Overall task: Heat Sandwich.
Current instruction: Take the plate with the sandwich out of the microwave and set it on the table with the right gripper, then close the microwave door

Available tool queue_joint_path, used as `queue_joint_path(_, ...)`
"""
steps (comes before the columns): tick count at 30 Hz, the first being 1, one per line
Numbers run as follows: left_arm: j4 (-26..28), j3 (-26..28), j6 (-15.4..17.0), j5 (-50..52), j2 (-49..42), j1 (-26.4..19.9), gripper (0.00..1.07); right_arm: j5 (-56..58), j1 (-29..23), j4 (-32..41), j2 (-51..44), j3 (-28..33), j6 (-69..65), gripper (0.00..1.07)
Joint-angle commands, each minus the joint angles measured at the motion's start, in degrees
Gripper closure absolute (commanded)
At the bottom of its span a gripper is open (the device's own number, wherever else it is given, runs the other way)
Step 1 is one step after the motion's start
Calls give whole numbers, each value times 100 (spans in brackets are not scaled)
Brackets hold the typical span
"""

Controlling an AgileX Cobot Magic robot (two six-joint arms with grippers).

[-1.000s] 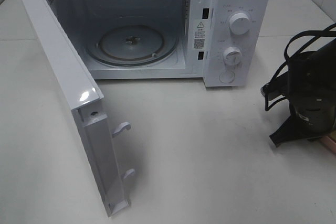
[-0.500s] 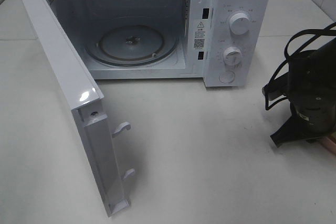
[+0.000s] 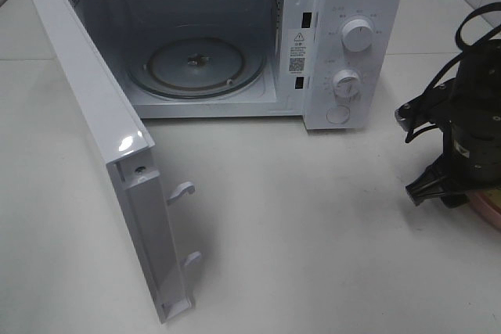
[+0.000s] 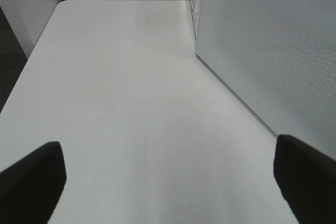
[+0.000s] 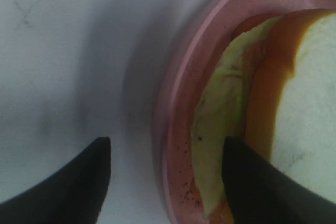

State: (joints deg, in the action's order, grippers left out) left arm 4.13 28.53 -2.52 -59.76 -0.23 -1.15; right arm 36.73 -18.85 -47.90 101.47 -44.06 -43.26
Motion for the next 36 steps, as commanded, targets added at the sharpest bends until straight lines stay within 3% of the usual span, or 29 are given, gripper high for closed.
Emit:
queue_joint_path(1,0,-11,11,46,-143,-17,3,34,23,361,-172,-17,521,40)
queue_joint_path(6,0,-11,11,46,-143,-17,3,183,23,1094,-636,-17,1100,29)
queue_joint_path(12,0,-11,11,46,-143,-17,3,338,6,1765,-1346,-17,1564,30)
queue_joint_path(14,0,-11,11,46,-143,-17,3,338,6,2366,-1822,-17,2149,31)
queue_joint_path(19,0,-11,11,46,-143,-17,3,441,6,3077,-2555,-17,2681,31)
queue_joint_path(36,0,-11,11,46,-143,-17,3,1387,6,3541,-4876,-17,3008,31)
